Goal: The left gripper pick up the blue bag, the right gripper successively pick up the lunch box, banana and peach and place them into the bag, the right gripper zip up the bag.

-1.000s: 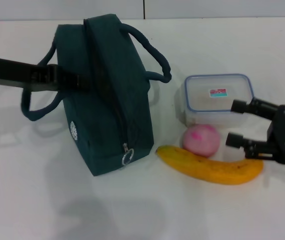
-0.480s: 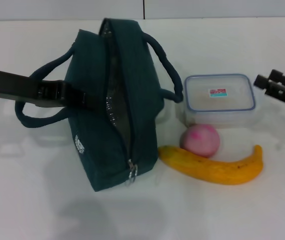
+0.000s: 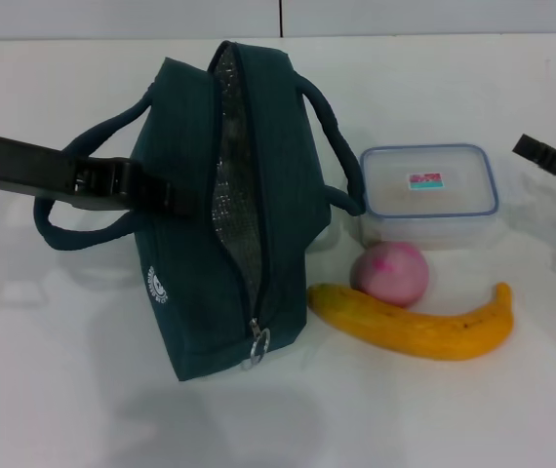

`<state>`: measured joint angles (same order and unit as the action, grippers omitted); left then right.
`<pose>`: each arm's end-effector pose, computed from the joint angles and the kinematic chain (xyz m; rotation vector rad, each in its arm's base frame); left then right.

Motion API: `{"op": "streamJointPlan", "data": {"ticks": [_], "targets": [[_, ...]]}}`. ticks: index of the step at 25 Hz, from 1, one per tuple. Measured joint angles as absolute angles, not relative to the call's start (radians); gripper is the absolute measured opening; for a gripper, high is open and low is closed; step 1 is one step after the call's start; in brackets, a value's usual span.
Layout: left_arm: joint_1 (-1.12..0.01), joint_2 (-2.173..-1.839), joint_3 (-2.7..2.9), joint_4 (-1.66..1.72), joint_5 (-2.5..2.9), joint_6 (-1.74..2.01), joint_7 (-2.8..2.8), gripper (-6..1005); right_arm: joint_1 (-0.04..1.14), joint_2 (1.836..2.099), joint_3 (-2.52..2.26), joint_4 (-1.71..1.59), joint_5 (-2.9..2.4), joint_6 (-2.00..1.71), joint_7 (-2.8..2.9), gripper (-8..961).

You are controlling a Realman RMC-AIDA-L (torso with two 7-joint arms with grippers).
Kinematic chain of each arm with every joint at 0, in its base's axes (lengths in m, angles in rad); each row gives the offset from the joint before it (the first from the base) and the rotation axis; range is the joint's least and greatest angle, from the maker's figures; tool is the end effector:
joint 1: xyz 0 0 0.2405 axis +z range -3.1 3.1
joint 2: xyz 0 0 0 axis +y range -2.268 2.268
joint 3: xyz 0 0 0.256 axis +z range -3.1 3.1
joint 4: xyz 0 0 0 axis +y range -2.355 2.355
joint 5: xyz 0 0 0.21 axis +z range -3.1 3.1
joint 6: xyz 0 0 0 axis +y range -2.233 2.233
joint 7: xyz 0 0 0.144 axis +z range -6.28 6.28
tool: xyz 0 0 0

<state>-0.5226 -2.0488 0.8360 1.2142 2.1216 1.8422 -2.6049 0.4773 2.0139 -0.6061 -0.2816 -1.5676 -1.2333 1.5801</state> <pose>-0.2069 0.3265 0.0666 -2.5845 -1.6732 -0.3785 0.3269 0.3410 0.0082 -1.9416 1.3856 1.0724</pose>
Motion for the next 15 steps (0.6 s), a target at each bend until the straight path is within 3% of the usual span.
{"op": "streamJointPlan", "data": {"ticks": [15], "targets": [[-0.522, -2.050, 0.830, 1.199, 2.123, 1.832, -2.561, 39, 0.532, 2.008, -0.712, -0.244, -1.590, -1.216, 1.734, 832]]}}
